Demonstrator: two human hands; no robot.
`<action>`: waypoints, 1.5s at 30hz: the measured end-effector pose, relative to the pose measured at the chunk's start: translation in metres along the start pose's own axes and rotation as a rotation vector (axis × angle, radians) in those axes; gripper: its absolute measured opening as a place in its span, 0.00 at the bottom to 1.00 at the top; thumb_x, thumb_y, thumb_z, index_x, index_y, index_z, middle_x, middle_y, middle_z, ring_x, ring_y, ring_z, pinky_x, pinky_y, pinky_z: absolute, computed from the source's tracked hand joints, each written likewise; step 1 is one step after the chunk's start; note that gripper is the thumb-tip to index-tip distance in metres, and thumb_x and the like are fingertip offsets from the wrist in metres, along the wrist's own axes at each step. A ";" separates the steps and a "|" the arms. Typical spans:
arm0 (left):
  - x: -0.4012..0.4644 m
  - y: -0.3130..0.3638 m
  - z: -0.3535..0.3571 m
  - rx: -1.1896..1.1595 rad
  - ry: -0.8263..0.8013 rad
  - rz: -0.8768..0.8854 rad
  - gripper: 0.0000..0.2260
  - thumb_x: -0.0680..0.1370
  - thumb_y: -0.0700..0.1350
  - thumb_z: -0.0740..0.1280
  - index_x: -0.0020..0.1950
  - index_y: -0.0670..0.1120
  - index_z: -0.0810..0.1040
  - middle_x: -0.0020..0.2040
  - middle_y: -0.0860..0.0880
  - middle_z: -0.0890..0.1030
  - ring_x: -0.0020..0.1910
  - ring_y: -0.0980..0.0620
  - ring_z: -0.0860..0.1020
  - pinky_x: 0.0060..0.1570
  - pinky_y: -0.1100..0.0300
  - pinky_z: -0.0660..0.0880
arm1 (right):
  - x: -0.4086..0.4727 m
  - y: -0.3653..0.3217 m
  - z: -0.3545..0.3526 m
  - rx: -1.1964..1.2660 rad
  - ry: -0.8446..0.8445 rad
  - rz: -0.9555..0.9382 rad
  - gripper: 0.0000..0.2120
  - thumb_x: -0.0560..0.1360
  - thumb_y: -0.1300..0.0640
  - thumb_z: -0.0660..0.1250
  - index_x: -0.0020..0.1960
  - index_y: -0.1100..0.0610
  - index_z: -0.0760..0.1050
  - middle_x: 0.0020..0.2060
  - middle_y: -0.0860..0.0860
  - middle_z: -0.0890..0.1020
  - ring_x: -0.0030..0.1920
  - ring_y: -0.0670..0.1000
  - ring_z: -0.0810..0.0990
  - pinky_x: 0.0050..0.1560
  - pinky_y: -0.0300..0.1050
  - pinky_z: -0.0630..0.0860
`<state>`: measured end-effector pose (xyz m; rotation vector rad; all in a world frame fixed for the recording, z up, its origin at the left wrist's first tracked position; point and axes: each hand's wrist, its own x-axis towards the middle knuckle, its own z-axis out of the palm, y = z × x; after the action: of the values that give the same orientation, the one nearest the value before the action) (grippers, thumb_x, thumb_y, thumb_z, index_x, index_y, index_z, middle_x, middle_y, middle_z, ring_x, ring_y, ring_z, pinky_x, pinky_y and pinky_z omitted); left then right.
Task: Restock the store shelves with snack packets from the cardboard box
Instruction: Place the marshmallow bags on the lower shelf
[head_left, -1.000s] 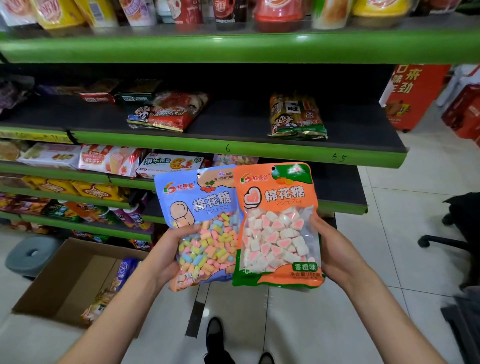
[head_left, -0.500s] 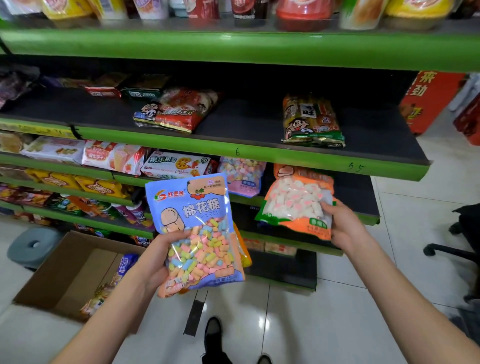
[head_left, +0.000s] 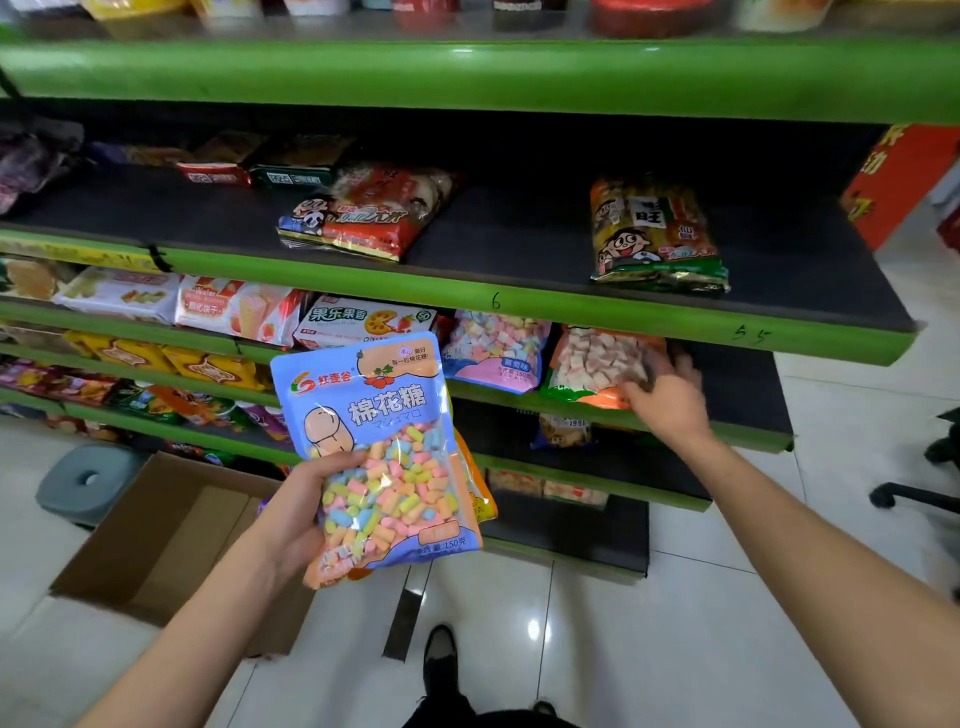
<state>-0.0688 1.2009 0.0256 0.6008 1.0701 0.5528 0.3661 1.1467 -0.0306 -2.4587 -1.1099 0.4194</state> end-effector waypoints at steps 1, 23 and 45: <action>0.002 0.000 0.001 0.002 0.004 -0.004 0.11 0.62 0.44 0.79 0.44 0.46 0.88 0.55 0.39 0.85 0.49 0.35 0.85 0.43 0.43 0.81 | -0.005 0.005 0.006 -0.102 0.011 -0.023 0.27 0.78 0.41 0.64 0.73 0.51 0.68 0.73 0.60 0.65 0.69 0.67 0.66 0.67 0.61 0.68; 0.006 0.011 0.025 0.035 -0.068 -0.014 0.20 0.67 0.42 0.76 0.58 0.42 0.84 0.60 0.37 0.83 0.54 0.35 0.84 0.47 0.44 0.82 | -0.044 -0.035 0.019 0.032 0.021 -0.310 0.20 0.80 0.55 0.64 0.71 0.57 0.70 0.72 0.57 0.69 0.72 0.60 0.68 0.71 0.53 0.65; -0.005 -0.044 0.100 0.167 -0.200 -0.070 0.20 0.77 0.47 0.71 0.67 0.40 0.77 0.61 0.38 0.83 0.58 0.38 0.83 0.52 0.44 0.82 | -0.171 -0.030 0.014 1.227 -0.563 0.303 0.16 0.84 0.45 0.58 0.59 0.49 0.81 0.52 0.53 0.87 0.51 0.55 0.87 0.42 0.52 0.83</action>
<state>0.0266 1.1478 0.0335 0.7460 0.9488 0.3367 0.2323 1.0375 -0.0106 -1.3830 -0.3607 1.4278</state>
